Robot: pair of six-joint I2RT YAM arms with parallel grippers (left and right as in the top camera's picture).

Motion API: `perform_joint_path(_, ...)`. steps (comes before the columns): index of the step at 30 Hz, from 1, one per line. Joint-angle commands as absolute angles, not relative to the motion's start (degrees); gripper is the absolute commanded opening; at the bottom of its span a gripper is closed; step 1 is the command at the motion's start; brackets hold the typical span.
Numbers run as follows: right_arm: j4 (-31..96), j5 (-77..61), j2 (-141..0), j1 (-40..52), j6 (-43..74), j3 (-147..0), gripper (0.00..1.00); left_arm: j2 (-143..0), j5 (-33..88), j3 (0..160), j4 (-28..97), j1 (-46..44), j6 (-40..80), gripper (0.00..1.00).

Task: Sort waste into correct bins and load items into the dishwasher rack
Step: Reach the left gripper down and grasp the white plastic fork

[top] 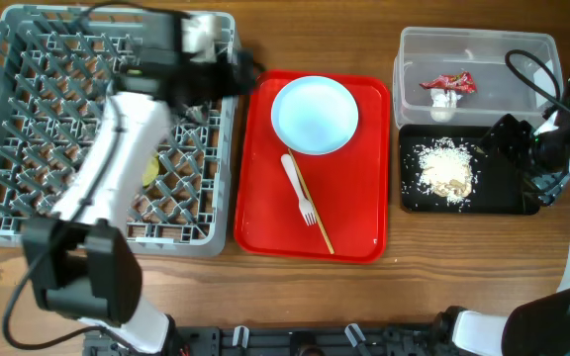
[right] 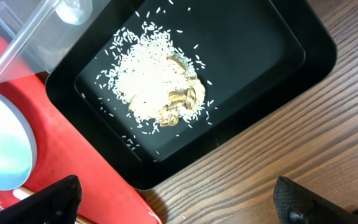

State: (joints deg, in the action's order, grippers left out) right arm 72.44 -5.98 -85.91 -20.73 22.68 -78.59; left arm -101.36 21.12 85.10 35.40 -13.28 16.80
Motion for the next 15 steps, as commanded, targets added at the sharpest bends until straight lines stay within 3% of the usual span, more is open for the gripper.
perform_joint_path(1,72.51,-6.44,-84.97,-20.86,21.34,-79.94,1.00,-100.14,4.43,85.19,39.42,-20.95,19.68,1.00)
perform_joint_path(9,72.55,-6.44,-84.97,-20.86,20.95,-79.94,1.00,-100.18,1.37,84.25,57.10,-29.19,42.28,1.00)
perform_joint_path(15,72.82,-6.44,-84.97,-20.86,20.99,-79.94,1.00,-100.25,-0.19,76.75,53.98,-32.64,46.35,1.00)
